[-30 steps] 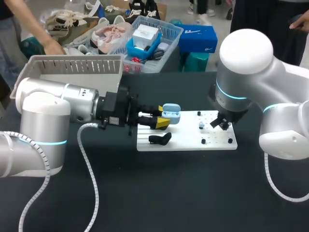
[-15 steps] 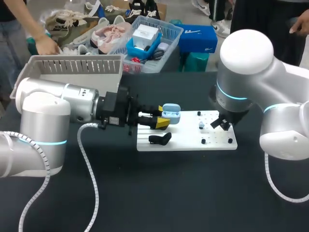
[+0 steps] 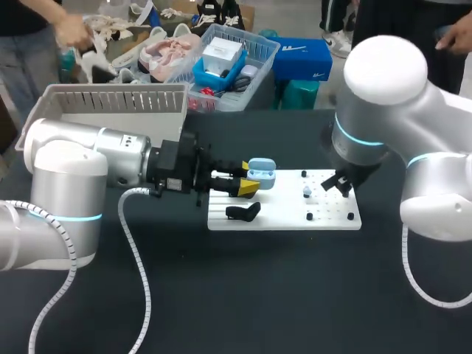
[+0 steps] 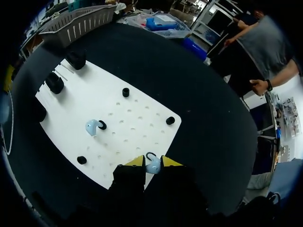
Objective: Pick up each earbud case from the left stands, insert the matching earbuds, close the lid, and place the case in the box.
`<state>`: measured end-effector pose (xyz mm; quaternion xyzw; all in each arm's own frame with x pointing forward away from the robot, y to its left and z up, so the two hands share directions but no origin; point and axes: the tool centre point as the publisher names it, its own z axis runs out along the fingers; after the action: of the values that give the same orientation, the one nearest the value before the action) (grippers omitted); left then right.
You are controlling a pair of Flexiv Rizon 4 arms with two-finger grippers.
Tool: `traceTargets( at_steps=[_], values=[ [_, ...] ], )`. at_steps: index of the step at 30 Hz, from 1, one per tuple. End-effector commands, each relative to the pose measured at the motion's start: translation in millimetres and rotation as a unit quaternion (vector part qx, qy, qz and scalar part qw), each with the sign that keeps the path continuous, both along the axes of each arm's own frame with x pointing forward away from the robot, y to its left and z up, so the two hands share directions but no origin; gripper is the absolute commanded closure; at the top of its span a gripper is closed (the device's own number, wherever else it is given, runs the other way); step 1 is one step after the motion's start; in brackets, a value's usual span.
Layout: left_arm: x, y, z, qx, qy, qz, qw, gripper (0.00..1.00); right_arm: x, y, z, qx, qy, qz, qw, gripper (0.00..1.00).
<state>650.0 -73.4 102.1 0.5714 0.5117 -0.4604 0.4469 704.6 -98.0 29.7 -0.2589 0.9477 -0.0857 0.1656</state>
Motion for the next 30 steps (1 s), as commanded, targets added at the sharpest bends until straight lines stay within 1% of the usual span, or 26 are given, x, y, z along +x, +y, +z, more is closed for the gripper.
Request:
traceTargets(
  at_steps=[1,5,11,16,21,26,30],
  values=[
    [-1.0,0,-0.2,0.000,-0.001,0.002,1.000,1.00,-14.3,-6,29,0.012,-0.009,0.006,1.000,1.00],
    [-1.0,0,-0.2,0.000,-0.001,0.002,1.000,1.00,-21.1,-2,58,0.031,-0.027,0.012,0.999,1.00],
    [-1.0,0,-0.2,0.000,-0.001,0.002,1.000,1.00,-34.4,16,105,0.088,-0.051,0.037,0.994,1.00],
    [-1.0,0,-0.2,0.000,-0.001,0.002,1.000,1.00,-48.2,37,133,0.128,-0.054,0.072,0.988,1.00],
    [-1.0,0,-0.2,0.000,-0.001,0.002,1.000,1.00,-63.2,58,154,0.168,-0.050,0.105,0.979,1.00],
    [-1.0,0,-0.2,0.000,-0.001,0.002,1.000,1.00,-72.1,73,166,0.204,-0.047,0.134,0.969,1.00],
    [-1.0,0,-0.2,0.000,-0.001,0.002,1.000,1.00,-72.1,73,166,0.204,-0.047,0.134,0.969,1.00]
  ],
)
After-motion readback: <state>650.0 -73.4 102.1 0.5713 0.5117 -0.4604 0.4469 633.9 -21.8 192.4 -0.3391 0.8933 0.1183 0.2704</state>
